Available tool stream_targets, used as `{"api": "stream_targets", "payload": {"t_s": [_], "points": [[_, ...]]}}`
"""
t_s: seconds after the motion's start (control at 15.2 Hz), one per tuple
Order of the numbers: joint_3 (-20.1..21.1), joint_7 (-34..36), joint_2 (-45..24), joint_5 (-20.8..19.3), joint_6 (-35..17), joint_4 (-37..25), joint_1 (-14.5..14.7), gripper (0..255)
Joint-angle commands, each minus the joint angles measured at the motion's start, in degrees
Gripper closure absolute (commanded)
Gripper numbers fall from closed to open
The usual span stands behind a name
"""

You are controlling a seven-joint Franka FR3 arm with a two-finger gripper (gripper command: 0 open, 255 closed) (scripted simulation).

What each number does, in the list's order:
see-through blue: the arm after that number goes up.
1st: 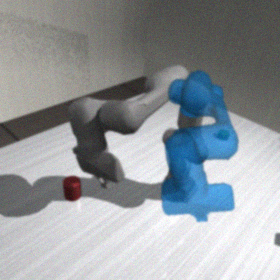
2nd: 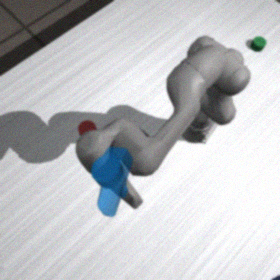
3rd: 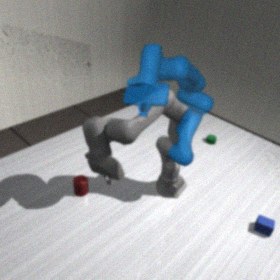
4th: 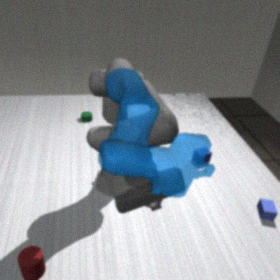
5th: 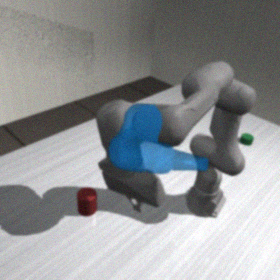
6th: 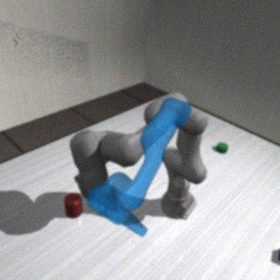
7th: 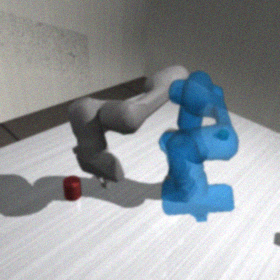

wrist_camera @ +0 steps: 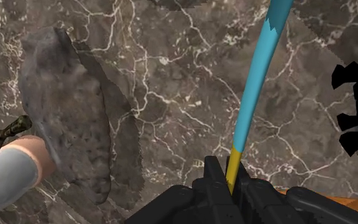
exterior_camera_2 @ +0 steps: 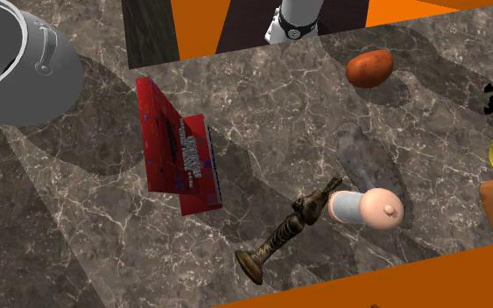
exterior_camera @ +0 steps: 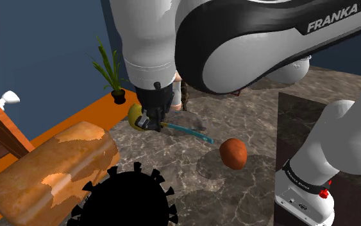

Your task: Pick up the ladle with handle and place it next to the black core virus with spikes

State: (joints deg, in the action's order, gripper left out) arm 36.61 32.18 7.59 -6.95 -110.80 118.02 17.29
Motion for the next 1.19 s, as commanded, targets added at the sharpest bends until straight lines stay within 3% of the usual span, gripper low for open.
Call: {"api": "stream_targets", "payload": {"t_s": [0.0, 1.12], "points": [[0.1, 0.5, -0.4, -0.3, -1.6, 1.3, 0.0, 255], [1.2, 6.1, -6.6, -5.7, -13.7, 9.1, -0.1, 255]]}}
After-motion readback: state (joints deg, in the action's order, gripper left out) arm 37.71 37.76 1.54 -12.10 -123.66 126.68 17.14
